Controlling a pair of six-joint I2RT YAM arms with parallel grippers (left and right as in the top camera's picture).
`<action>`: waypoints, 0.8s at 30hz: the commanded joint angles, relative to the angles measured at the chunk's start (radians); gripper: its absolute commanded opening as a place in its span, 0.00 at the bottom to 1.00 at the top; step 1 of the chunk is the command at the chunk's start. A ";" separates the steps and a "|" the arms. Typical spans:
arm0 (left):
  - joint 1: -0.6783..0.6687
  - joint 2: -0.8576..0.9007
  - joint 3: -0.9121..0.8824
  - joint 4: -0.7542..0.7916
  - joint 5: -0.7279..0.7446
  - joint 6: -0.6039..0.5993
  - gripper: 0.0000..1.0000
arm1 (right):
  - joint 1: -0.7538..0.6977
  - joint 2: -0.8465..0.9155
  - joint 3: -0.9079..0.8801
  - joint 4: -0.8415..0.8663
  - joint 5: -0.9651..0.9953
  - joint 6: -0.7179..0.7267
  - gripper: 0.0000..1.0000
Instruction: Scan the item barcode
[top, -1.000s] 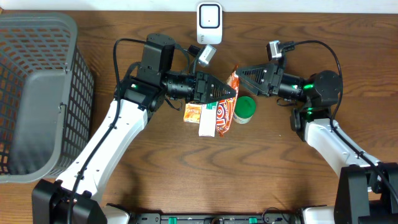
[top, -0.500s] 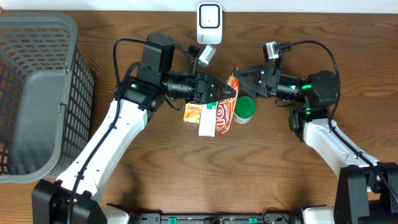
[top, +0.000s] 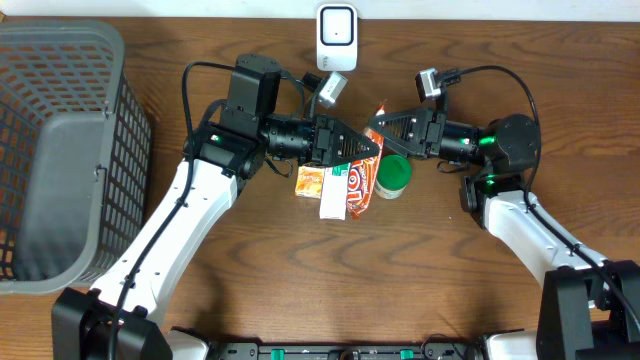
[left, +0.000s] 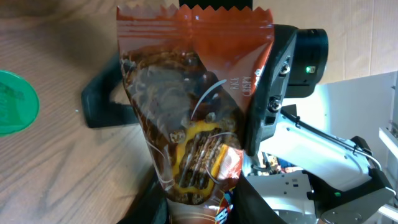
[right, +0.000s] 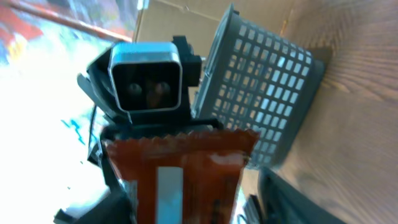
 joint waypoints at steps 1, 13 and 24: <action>0.002 -0.004 -0.002 0.006 0.024 -0.003 0.25 | 0.008 0.002 0.014 -0.003 -0.005 -0.010 0.45; 0.002 -0.004 -0.002 0.006 0.024 -0.004 0.31 | -0.018 0.002 0.014 -0.011 -0.018 -0.032 0.27; 0.002 -0.006 -0.002 0.011 0.024 -0.050 0.36 | -0.044 0.002 0.014 -0.064 -0.037 -0.076 0.25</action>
